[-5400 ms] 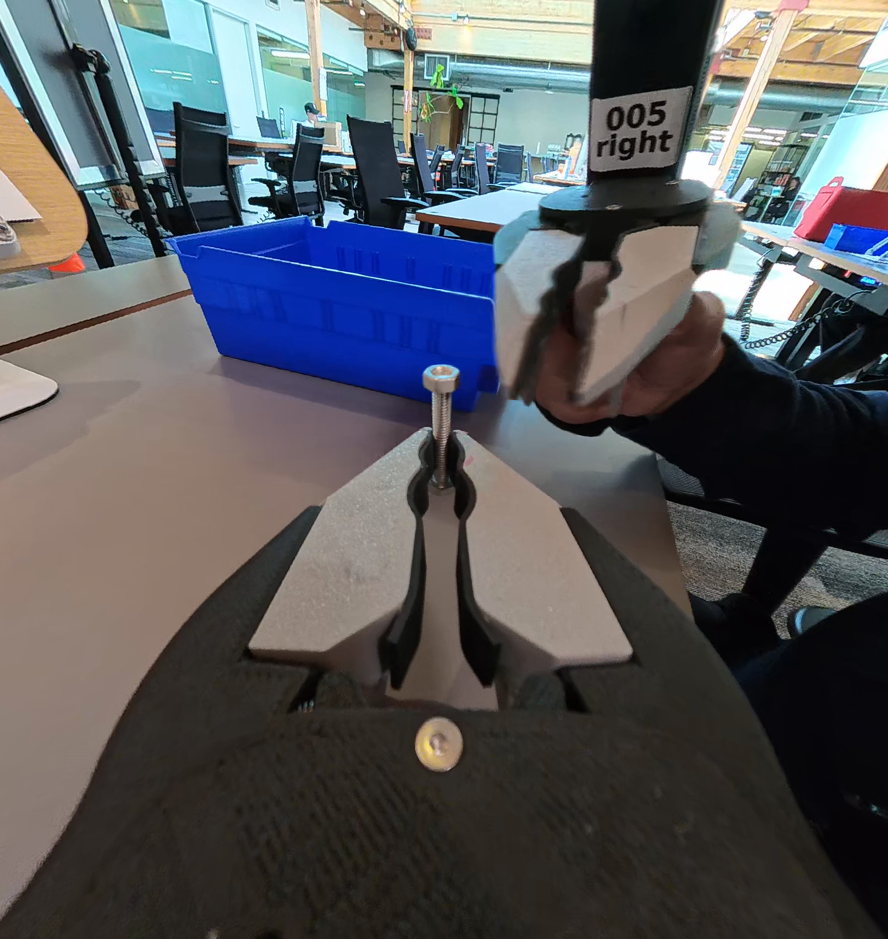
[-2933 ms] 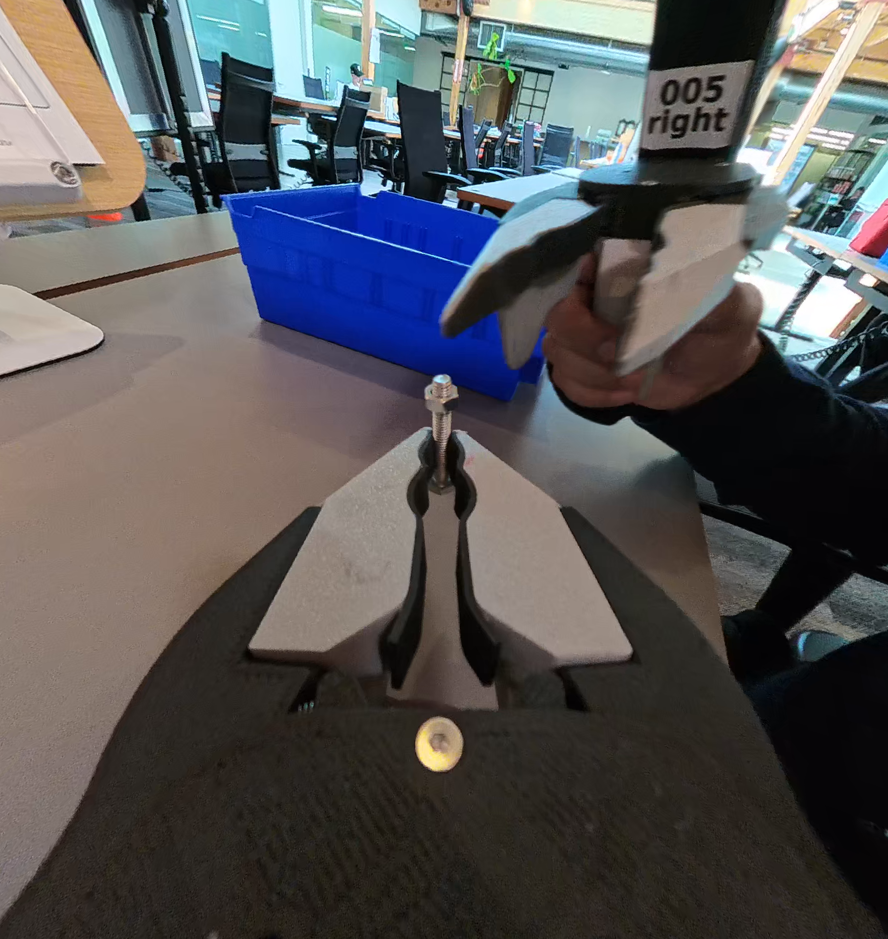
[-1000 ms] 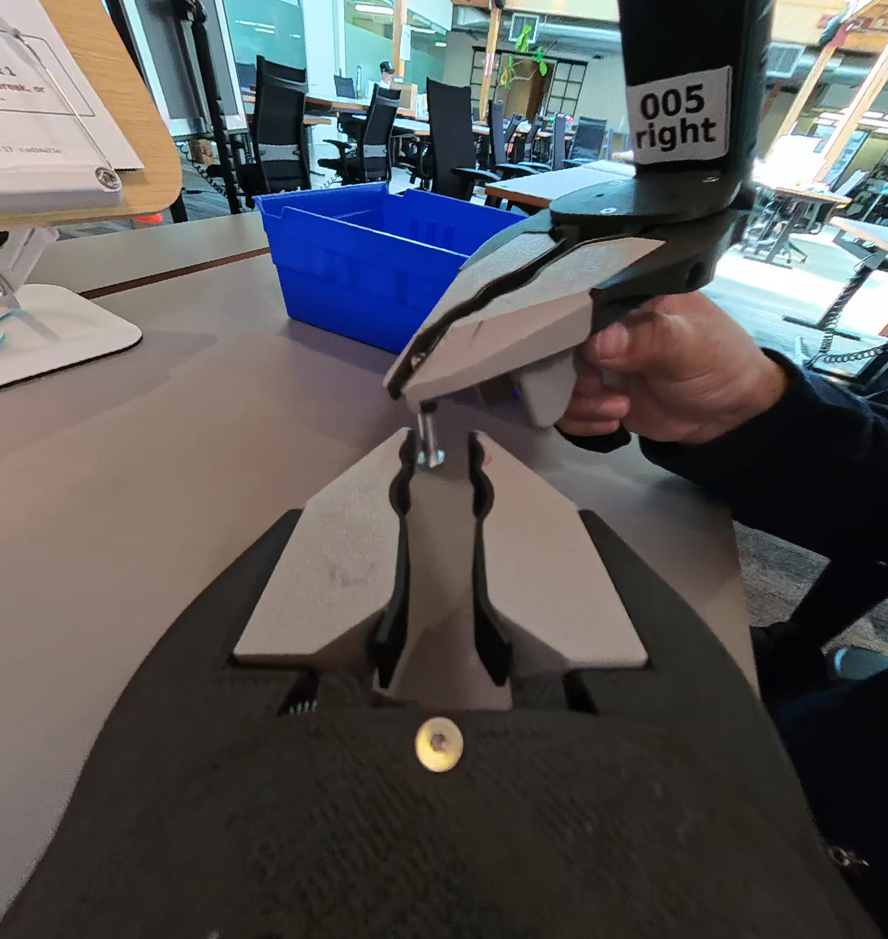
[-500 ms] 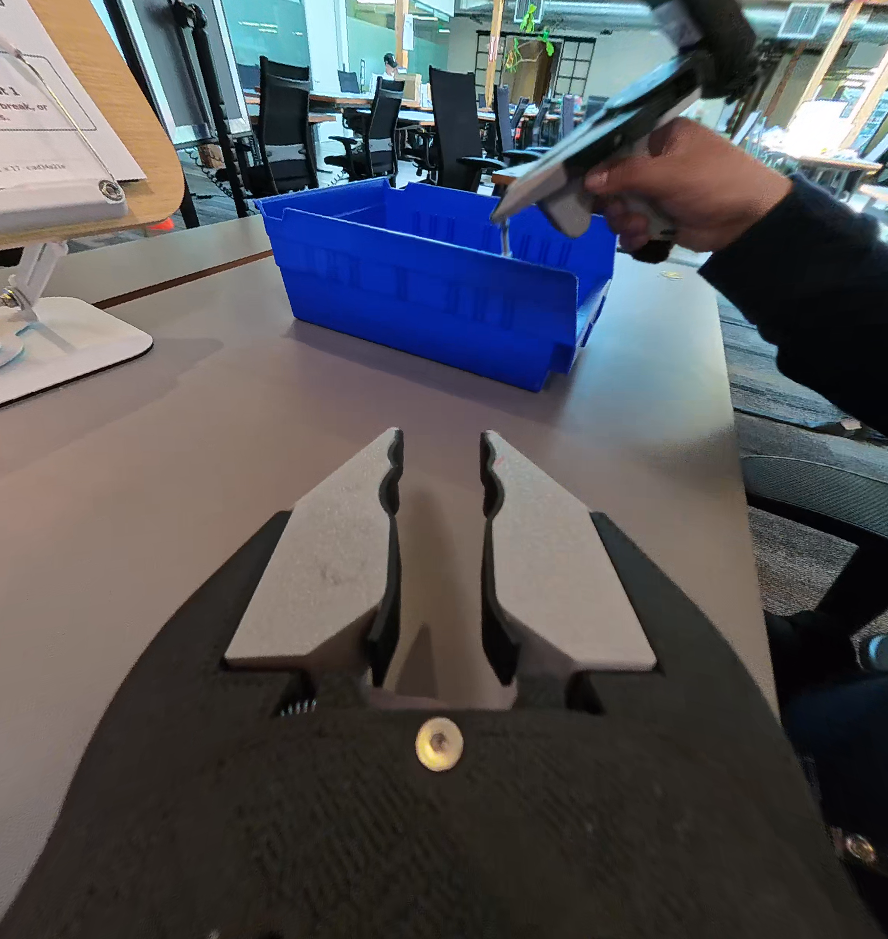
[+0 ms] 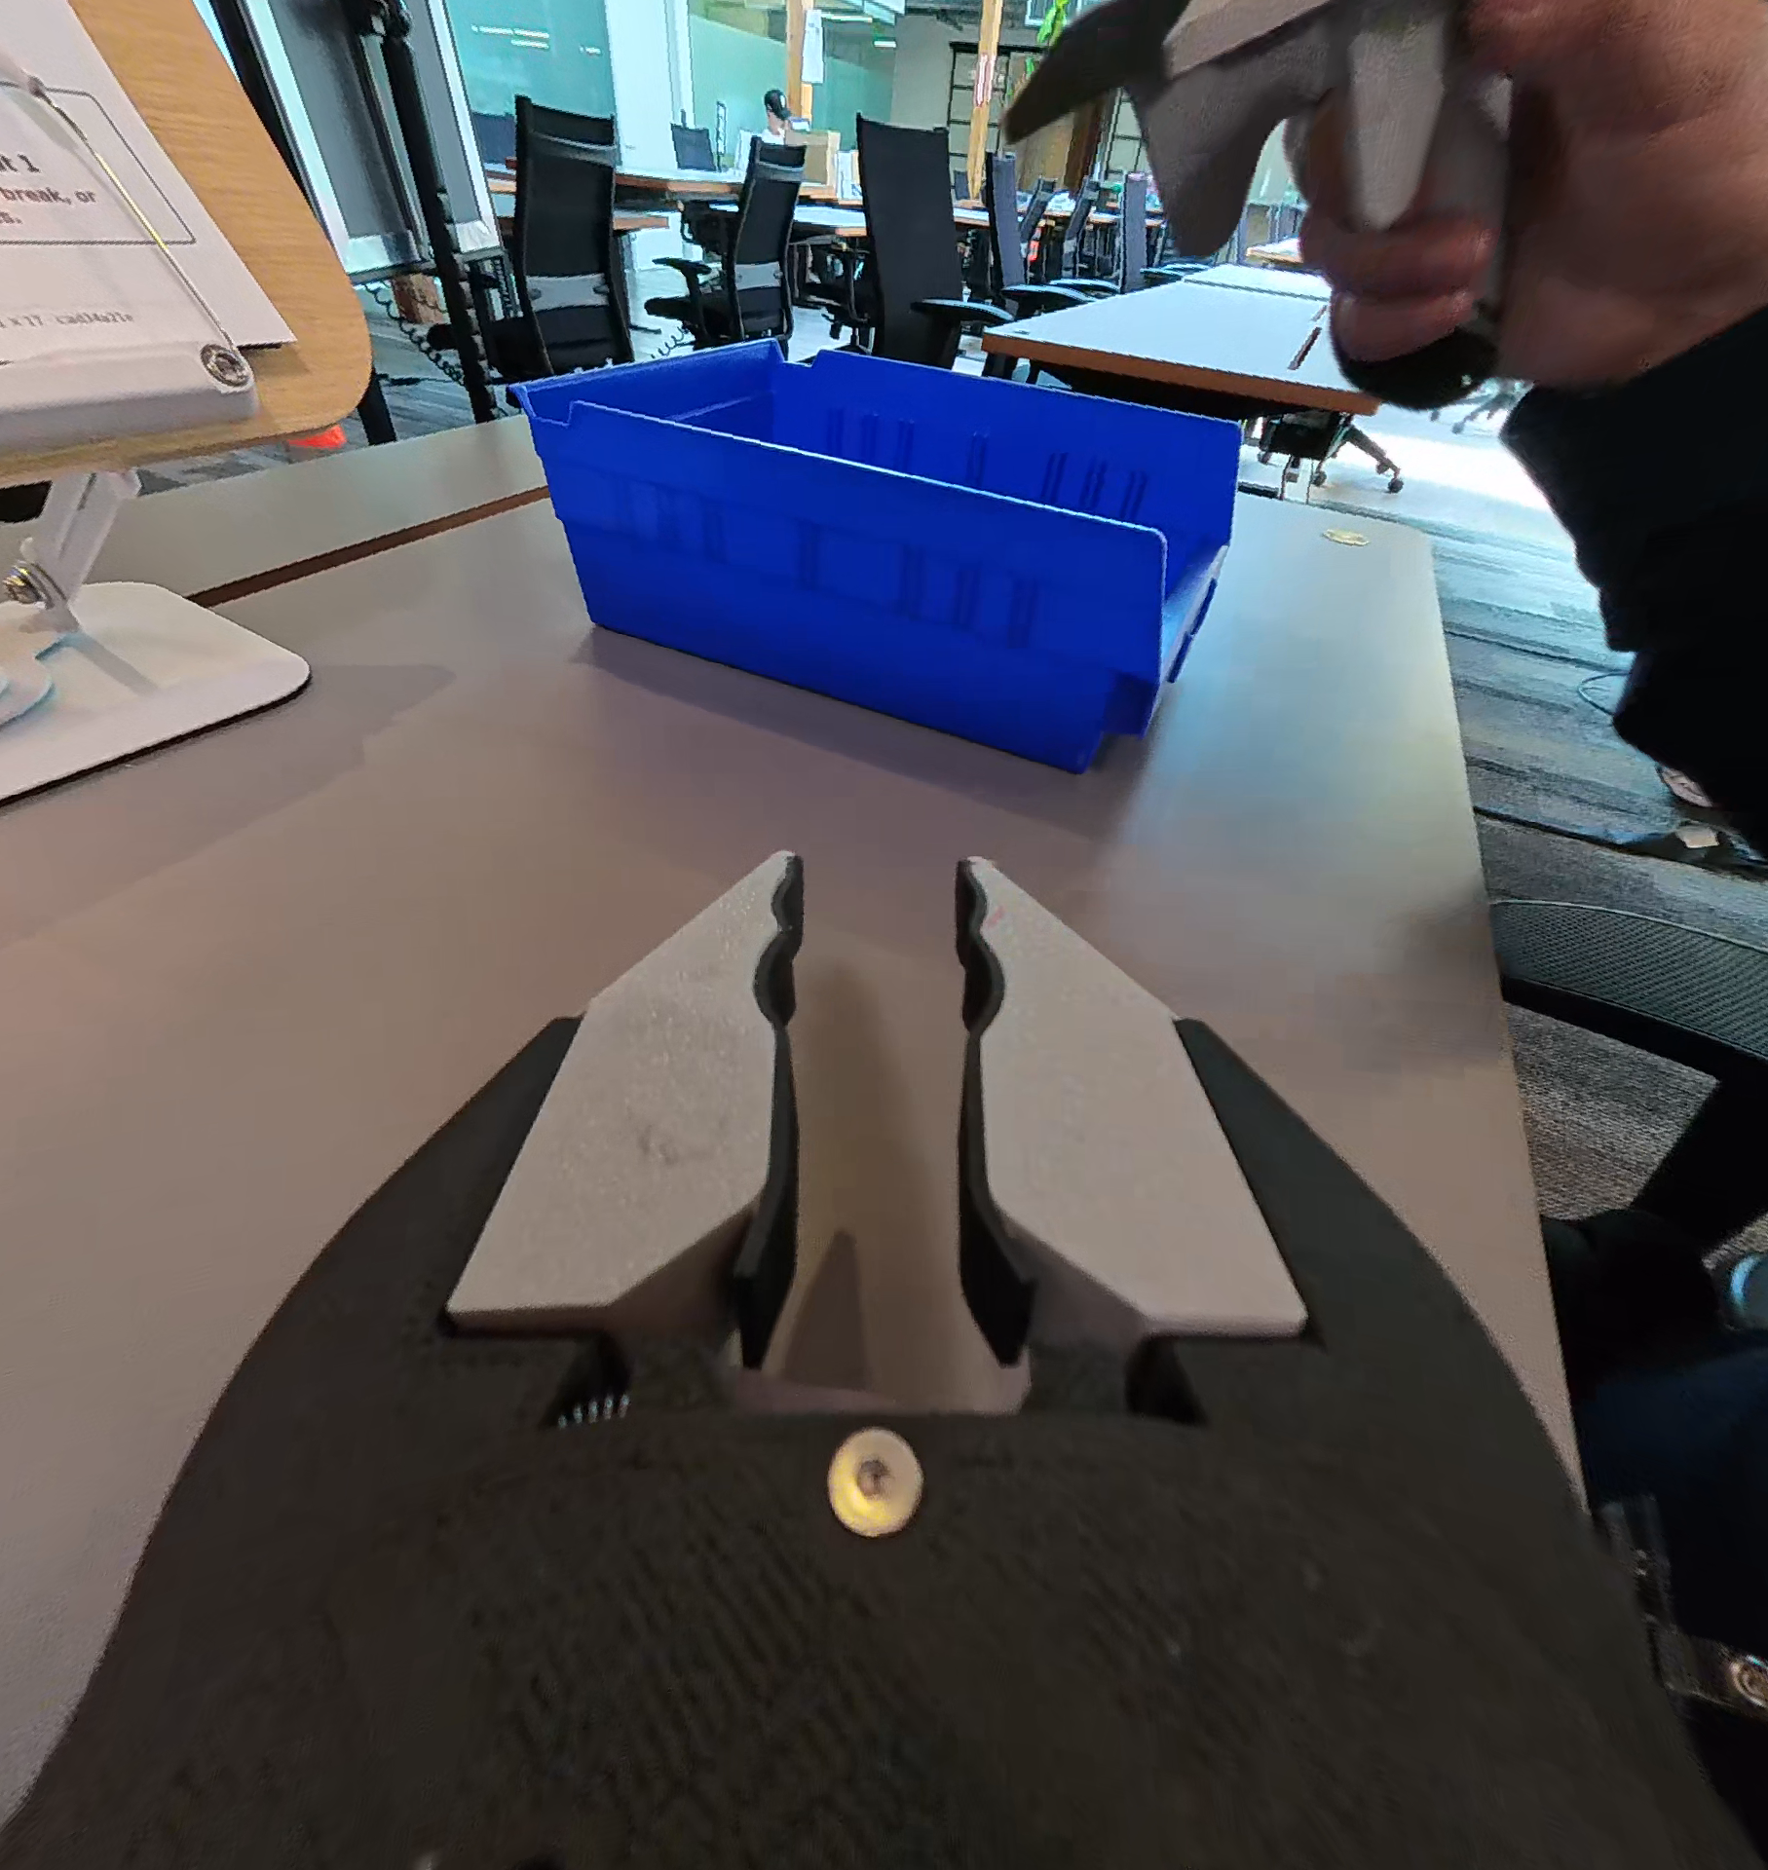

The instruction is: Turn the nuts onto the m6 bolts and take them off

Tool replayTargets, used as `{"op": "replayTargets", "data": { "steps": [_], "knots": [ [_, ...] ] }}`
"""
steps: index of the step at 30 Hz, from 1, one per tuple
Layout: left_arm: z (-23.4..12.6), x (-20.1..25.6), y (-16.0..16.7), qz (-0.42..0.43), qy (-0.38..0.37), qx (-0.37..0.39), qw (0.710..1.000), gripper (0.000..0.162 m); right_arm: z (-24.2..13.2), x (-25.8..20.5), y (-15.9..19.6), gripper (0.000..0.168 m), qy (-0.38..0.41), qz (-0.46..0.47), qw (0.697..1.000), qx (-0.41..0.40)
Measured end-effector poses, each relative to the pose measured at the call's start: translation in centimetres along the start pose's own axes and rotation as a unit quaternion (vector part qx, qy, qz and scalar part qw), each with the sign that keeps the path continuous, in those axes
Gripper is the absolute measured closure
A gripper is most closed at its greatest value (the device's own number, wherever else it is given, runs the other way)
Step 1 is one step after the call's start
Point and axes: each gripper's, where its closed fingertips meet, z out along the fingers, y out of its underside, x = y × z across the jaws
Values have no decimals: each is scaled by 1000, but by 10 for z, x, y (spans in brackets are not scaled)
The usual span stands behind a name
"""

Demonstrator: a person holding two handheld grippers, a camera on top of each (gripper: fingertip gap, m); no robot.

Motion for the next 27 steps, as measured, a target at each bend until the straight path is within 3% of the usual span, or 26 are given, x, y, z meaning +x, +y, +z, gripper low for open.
{"op": "replayTargets", "data": {
  "steps": [2,4,10,12,17,22,24,27],
  "knots": [
    [0,0,0,2,3,2,1000,134,33,-45,0,112,-74,-10,997,-1],
    [-1,2,-1,6,13,4,1000,132,70,-68,2,113,-97,-26,995,11],
    [-3,17,-2,39,47,13,998,120,161,-33,23,110,26,-120,991,51],
    [-7,20,-6,42,54,30,997,121,173,-17,37,122,45,-156,985,63],
    [-13,25,-6,34,51,36,997,121,180,0,70,113,35,-122,992,10],
    [-20,15,24,-9,-56,-67,996,125,181,-7,78,113,28,-127,991,-9],
    [-35,24,28,-17,-70,-90,993,122,183,-11,82,113,27,-138,990,-18],
    [-79,17,0,-21,-109,-73,991,123,187,-18,85,113,17,-140,990,-25]
  ]
}}
